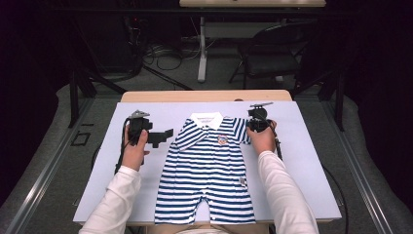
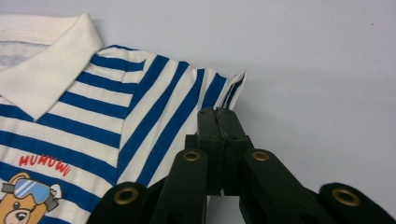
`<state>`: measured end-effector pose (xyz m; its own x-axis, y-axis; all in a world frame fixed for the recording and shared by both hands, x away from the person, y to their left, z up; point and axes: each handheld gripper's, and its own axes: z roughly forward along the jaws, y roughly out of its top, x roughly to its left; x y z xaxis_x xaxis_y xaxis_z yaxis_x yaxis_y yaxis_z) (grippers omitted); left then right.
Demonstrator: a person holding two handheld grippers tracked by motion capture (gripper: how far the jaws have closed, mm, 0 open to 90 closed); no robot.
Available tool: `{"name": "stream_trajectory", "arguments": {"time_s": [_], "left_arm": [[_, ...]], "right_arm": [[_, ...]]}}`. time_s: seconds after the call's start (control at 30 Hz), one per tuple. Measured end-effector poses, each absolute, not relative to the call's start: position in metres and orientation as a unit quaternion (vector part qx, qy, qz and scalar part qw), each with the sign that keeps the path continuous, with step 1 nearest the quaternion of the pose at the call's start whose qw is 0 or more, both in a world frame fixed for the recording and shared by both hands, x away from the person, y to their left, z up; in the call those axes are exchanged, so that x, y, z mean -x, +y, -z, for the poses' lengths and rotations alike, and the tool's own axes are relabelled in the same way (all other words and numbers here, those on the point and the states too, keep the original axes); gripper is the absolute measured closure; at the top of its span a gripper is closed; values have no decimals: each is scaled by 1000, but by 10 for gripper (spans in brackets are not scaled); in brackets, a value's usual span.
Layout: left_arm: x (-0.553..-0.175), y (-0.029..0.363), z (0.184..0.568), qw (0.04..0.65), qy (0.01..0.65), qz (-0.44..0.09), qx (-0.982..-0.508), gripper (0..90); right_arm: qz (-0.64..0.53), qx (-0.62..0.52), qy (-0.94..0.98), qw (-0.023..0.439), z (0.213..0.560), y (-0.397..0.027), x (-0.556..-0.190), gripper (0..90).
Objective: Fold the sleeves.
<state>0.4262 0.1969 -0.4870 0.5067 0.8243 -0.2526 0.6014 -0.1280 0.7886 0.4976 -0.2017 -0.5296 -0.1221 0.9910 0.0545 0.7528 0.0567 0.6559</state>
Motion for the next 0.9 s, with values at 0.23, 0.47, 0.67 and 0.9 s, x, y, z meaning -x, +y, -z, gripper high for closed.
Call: {"name": "stream_trajectory", "arguments": {"time_s": [0.23,0.47,0.67,0.9], "left_arm": [[-426,197,487,453,480,-122,-741,5],[-427,197,487,452,480,-122,-742,5],[-426,196,488,452,482,-121,-741,5],[-427,197,487,453,480,-122,-741,5]], "right_arm": [[-287,-620,698,215,524,-200,-495,900],[-294,-599,711,222,520,-193,-491,900],[-305,-588,716,219,517,-185,-487,900],[-317,-572,727,210,517,-173,-483,900]]}}
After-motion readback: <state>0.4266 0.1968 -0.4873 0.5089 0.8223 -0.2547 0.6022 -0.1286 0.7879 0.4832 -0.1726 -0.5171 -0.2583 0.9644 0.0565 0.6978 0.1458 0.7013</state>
